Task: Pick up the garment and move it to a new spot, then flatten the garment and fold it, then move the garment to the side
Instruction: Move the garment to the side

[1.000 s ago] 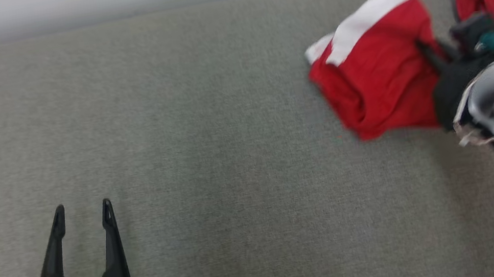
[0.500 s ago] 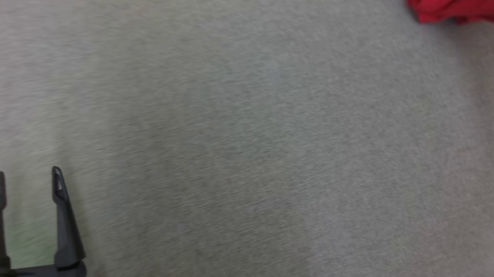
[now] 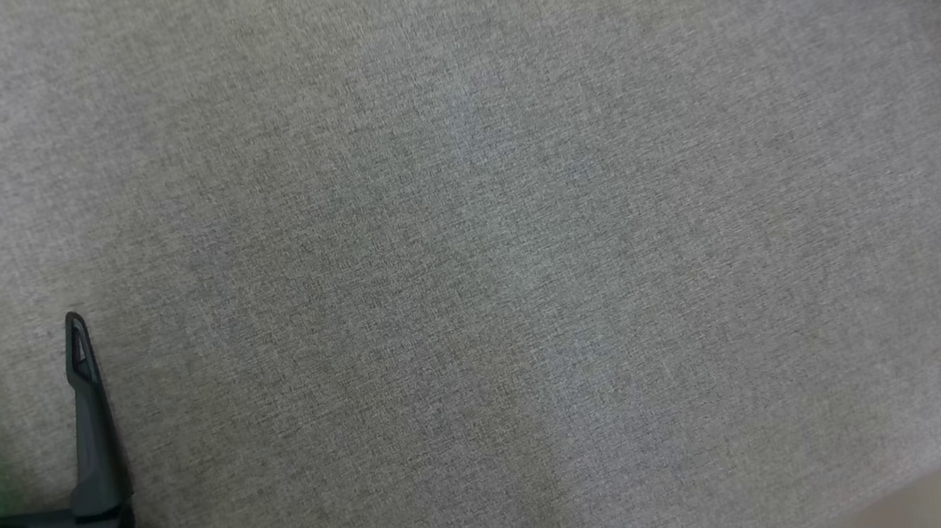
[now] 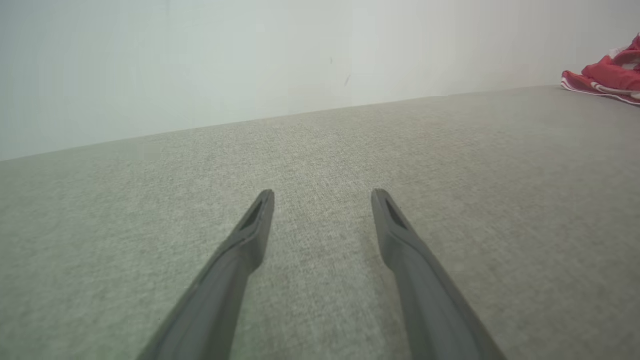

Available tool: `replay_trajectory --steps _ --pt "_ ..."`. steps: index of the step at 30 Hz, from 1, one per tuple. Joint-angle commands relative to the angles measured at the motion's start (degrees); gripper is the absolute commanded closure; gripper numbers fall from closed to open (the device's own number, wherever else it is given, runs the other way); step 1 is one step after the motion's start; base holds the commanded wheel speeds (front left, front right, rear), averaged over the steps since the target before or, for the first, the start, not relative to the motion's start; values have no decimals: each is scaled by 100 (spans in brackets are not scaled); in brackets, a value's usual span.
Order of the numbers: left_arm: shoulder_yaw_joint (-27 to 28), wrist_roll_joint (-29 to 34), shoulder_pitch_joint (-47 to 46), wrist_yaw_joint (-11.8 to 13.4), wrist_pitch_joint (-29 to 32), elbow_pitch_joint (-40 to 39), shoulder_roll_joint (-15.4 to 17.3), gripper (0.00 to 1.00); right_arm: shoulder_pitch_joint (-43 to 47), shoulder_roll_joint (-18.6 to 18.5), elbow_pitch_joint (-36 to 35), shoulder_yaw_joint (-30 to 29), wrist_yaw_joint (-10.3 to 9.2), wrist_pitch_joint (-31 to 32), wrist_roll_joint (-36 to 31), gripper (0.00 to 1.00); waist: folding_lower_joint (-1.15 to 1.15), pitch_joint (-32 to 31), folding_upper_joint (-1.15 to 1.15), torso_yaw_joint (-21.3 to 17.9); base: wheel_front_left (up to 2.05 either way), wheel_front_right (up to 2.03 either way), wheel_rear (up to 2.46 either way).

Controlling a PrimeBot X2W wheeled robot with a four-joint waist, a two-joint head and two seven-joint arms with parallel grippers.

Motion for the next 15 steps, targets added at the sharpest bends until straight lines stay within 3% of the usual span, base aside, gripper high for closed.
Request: replay_trajectory --steps 1,6,7,8,15 --pt "-5 -22 16 16 -15 24 19 0 -99 48 71 -31 -3 -58 -63 100 -1 60 -1 11 0 0 0" --pt "-19 -19 -3 26 -15 27 14 0 -358 147 401 -35 -3 -148 -396 100 -1 125 -1 85 0 0 0" --pt "-17 -18 -12 31 -14 30 13 0 -422 150 466 -37 -3 -175 -519 74 -1 137 -1 98 0 0 0" --pt "-16 -18 -24 41 -13 32 3 0 -476 149 549 -60 -3 -197 -616 0 -1 147 -1 113 0 0 0" --pt "-63 -67 -93 49 -11 139 -92 0 -709 239 892 -495 -3 -691 -913 0 -1 18 -1 254 0 0 0"
